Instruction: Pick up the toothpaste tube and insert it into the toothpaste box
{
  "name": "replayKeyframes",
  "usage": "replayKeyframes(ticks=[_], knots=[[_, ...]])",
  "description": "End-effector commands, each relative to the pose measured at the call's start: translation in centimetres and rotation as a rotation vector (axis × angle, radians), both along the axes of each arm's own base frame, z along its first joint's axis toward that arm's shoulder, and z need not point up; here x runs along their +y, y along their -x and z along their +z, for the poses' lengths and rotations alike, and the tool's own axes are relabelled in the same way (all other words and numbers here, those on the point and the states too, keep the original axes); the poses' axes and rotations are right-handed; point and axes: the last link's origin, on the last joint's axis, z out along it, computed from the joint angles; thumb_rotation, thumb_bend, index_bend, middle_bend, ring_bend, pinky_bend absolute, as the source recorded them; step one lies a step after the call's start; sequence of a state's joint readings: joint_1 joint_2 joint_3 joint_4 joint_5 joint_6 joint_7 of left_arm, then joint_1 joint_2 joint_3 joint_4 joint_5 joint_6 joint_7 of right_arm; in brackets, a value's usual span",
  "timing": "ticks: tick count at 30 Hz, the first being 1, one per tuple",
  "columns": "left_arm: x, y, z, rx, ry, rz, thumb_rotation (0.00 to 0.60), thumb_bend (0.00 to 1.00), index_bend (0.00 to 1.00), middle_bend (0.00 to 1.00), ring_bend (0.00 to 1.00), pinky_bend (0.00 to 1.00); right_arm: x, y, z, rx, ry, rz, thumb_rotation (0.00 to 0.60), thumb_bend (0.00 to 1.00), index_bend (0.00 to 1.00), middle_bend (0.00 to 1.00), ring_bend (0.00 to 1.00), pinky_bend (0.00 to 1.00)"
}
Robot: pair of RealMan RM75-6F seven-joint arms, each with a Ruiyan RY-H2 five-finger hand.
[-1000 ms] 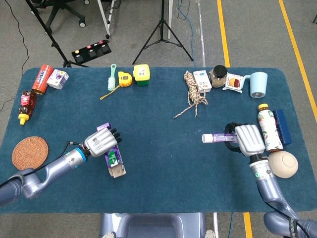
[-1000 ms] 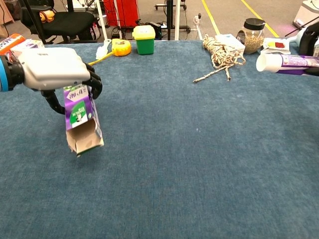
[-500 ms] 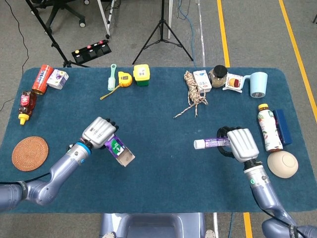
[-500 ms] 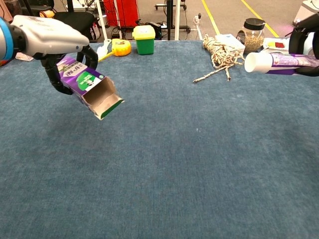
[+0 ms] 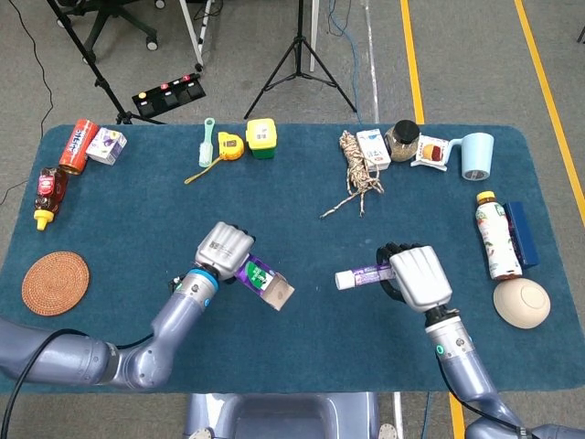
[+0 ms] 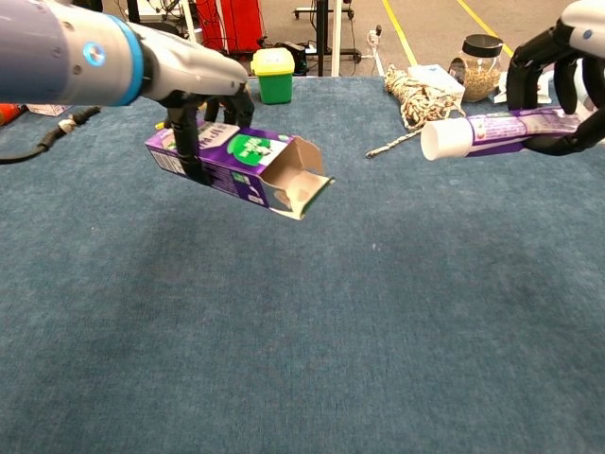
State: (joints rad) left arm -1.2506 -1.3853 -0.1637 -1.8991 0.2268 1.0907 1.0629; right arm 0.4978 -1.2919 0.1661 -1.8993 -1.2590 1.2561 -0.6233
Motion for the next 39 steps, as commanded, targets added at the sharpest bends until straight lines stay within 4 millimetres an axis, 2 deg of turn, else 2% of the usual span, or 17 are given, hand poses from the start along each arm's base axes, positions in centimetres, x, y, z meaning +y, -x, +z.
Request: replayKeyframes(ticks=[1,7,15,19,30,39], knots=[[0.1,-0.9,-0.8,0.0,-0.002,0.014,0.6,0.26,0.54,0.47,0.34,0.59,0.4,-1.4,-1.3,0.038,0.002,-0.041,0.6,0.5,0.61,0.62,0.59,0.63],[0.7,-1.4,-1.6,-0.015,-0.008,0.049,0.6,0.26,0.54,0.48,0.35,0.65,0.6,-2.6,-2.2,0.058,0.01,-0.078,0.6,0.52,0.61,0.62,0.59,0.65],[1.5,-1.1,-2.4,-0.029,-0.024,0.089,0.6,0.26,0.54,0.49,0.37,0.69,0.4,-3.7,-1.8,0.045,0.021,-0.074,0.6,0.53,0.61,0.62,0.6,0.65],[1.9,-1.2,-2.8,-0.015,-0.036,0.082,0.6,0.26,0.54,0.49,0.37,0.69,0.3,-4.2,-1.9,0.052,0.019,-0.065,0.6,0.53,0.61,0.62,0.6,0.65],[1.9,-3.2,-4.9,-0.054,-0.029,0.063,0.6,0.26,0.54,0.49,0.37,0.69,-1.1,-5.4,-3.5,0.054,0.013,-0.102,0.6,0.54,0.61,0.63,0.6,0.65],[1.9,-3.4,-5.7,-0.048,-0.065,0.058,0.6,0.26,0.54,0.49,0.37,0.69,-0.9,-5.9,-3.2,0.044,0.023,-0.112,0.6,0.54,0.61,0.63,0.6,0.65]])
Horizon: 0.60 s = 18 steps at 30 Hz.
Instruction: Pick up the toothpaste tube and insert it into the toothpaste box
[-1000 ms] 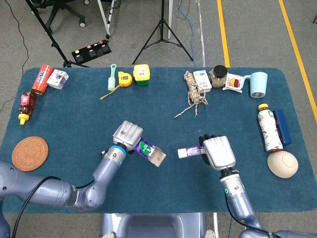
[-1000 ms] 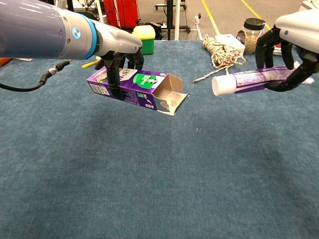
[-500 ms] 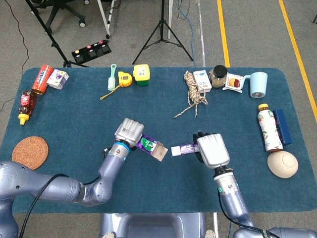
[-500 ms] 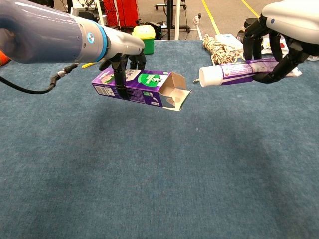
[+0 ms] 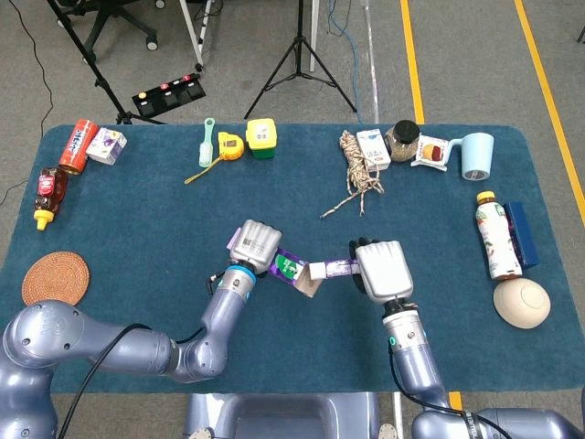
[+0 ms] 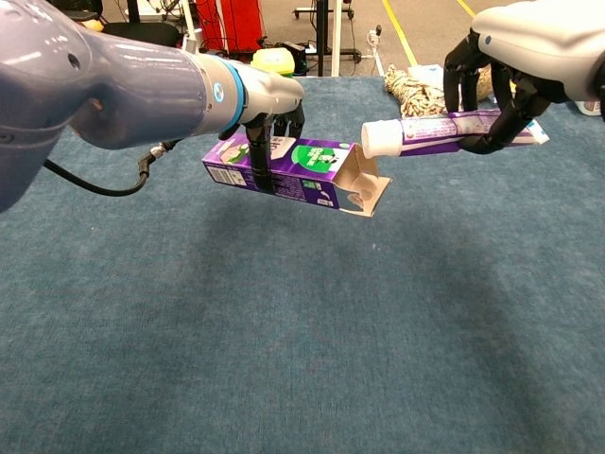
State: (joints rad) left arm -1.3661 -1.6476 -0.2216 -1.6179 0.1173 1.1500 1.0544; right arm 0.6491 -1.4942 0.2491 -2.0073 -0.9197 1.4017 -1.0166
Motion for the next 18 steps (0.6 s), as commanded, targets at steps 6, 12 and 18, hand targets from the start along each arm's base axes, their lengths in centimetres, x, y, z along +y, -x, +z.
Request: replayKeyframes(ticks=[6,12,18], knots=[[0.2,-0.2,-0.2,-0.016,-0.009,0.005,0.6,0.27,0.54,0.49,0.37,0.69,0.6,-0.2,0.4,-0.003,0.003,0.015,0.6,0.54,0.61,0.63,0.6,0.65],[0.3,-0.5,0.0,-0.037,-0.015,0.0,0.6,0.27,0.54,0.49,0.37,0.69,1.0,-0.4,-0.2,0.005,-0.01,0.026,0.6,0.54,0.61,0.63,0.6,0.65],[0.2,-0.5,0.2,-0.05,-0.008,-0.001,0.6,0.27,0.54,0.49,0.37,0.69,1.0,-0.7,-0.6,0.009,-0.008,0.027,0.6,0.54,0.61,0.63,0.6,0.65]])
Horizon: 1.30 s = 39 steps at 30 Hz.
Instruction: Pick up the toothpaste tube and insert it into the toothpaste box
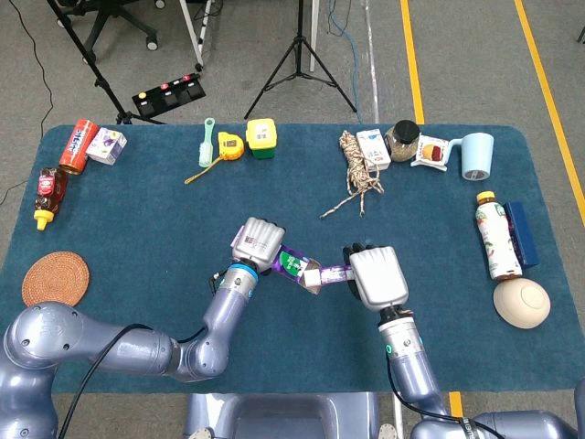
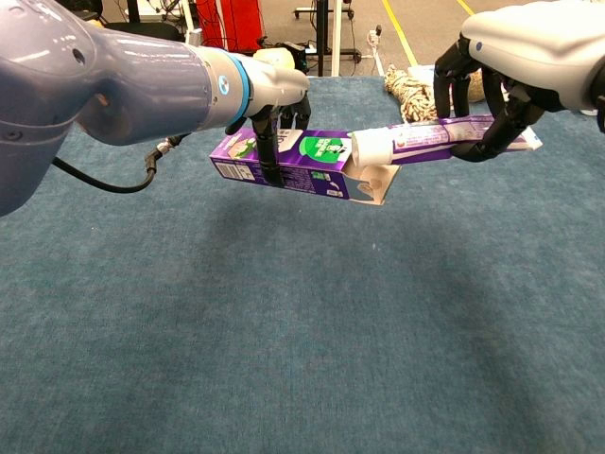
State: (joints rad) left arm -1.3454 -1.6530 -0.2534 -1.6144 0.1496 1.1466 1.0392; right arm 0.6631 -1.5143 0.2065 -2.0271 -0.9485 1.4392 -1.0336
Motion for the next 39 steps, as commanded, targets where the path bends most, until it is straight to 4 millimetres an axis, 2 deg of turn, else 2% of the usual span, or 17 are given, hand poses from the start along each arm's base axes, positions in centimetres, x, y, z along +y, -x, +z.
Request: replayKeyframes(ticks=[1,17,25,39], knots=[[0.0,0.0,0.0,-0.003,0.002,-0.001,0.6,0.27,0.54,0.49,0.37,0.69,-0.1,0.0,-0.1,0.004,0.002,-0.003,0.6,0.54,0.61,0.63,0.6,0.65],[-0.2,0.1,-0.2,-0.045,0.029,0.002,0.6,0.27,0.54,0.49,0.37,0.71,0.0,0.0,-1.3,0.061,0.018,-0.016,0.6,0.54,0.61,0.63,0.6,0.65],[-0.4,-0.2,-0.7,-0.077,0.047,0.032,0.6,0.28,0.54,0.49,0.44,0.78,0.4,-0.5,-1.9,0.108,0.05,-0.026,0.6,0.54,0.61,0.63,0.61,0.67],[-0.7,-0.9,-1.2,-0.146,0.046,0.135,0.6,0.28,0.54,0.5,0.46,0.79,1.1,-1.3,-2.5,0.134,0.107,-0.087,0.6,0.56,0.62,0.63,0.62,0.73]])
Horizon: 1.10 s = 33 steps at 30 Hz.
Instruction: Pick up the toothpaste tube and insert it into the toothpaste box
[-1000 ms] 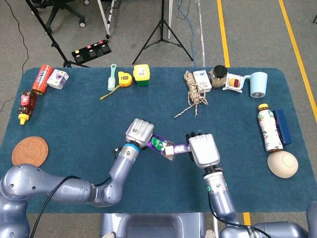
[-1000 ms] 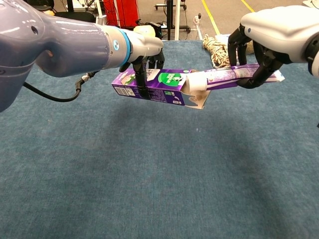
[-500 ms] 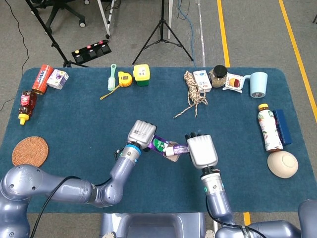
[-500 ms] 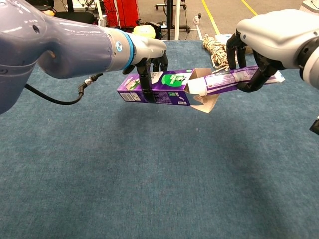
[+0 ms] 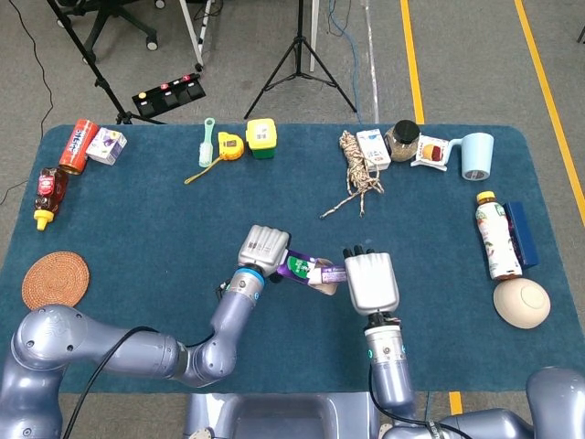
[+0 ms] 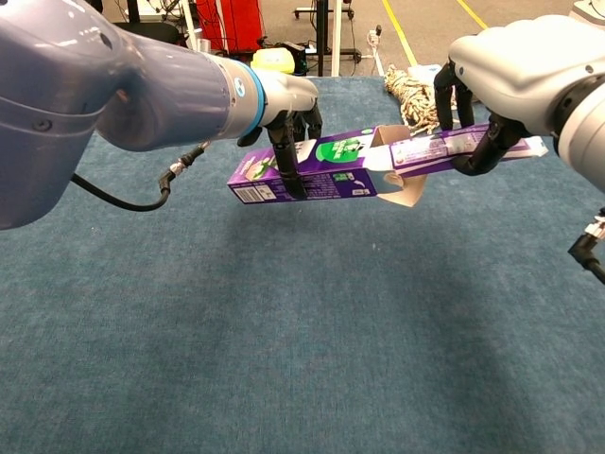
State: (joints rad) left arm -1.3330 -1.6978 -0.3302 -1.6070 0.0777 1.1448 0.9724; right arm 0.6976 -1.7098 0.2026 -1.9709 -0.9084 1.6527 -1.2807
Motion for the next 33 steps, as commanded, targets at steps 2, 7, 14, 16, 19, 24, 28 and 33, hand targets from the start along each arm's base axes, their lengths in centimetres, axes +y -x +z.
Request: replayKeyframes(ticks=[2,7,14,16,19,24,28,33], knots=[[-0.1,-0.1,-0.2,-0.008,-0.003,0.014,0.6,0.28,0.54,0.5,0.46,0.79,0.2,-0.2,-0.2,0.009,0.005,-0.009,0.6,0.56,0.62,0.63,0.62,0.74],[-0.2,-0.5,-0.3,-0.042,0.004,0.034,0.6,0.28,0.54,0.5,0.46,0.79,0.3,-0.4,-0.3,0.041,0.018,-0.009,0.6,0.56,0.62,0.63,0.62,0.76],[-0.4,-0.9,-0.5,-0.092,0.012,0.046,0.6,0.28,0.54,0.5,0.46,0.8,0.7,-1.2,-0.7,0.079,0.041,0.009,0.6,0.56,0.62,0.63,0.63,0.76],[-0.5,-1.0,-0.7,-0.109,0.019,0.052,0.6,0.28,0.54,0.5,0.46,0.8,0.9,-1.6,-0.8,0.097,0.051,0.015,0.6,0.56,0.62,0.63,0.63,0.77],[-0.6,-1.1,-0.7,-0.124,0.025,0.05,0.6,0.29,0.54,0.5,0.46,0.8,1.1,-1.9,-1.0,0.101,0.049,0.012,0.6,0.56,0.62,0.63,0.63,0.77],[-0.7,-1.3,-0.6,-0.152,0.024,0.042,0.6,0.29,0.54,0.5,0.46,0.8,1.3,-2.1,-1.3,0.117,0.047,0.013,0.6,0.56,0.62,0.63,0.63,0.77],[-0.8,-1.2,-0.9,-0.193,0.032,0.049,0.6,0.29,0.54,0.5,0.46,0.8,1.4,-2.4,-1.7,0.142,0.054,0.033,0.6,0.56,0.62,0.63,0.63,0.77],[-0.9,-1.2,-1.0,-0.221,0.041,0.056,0.6,0.29,0.54,0.5,0.46,0.8,1.4,-2.7,-1.9,0.158,0.06,0.041,0.6,0.56,0.61,0.63,0.62,0.77]])
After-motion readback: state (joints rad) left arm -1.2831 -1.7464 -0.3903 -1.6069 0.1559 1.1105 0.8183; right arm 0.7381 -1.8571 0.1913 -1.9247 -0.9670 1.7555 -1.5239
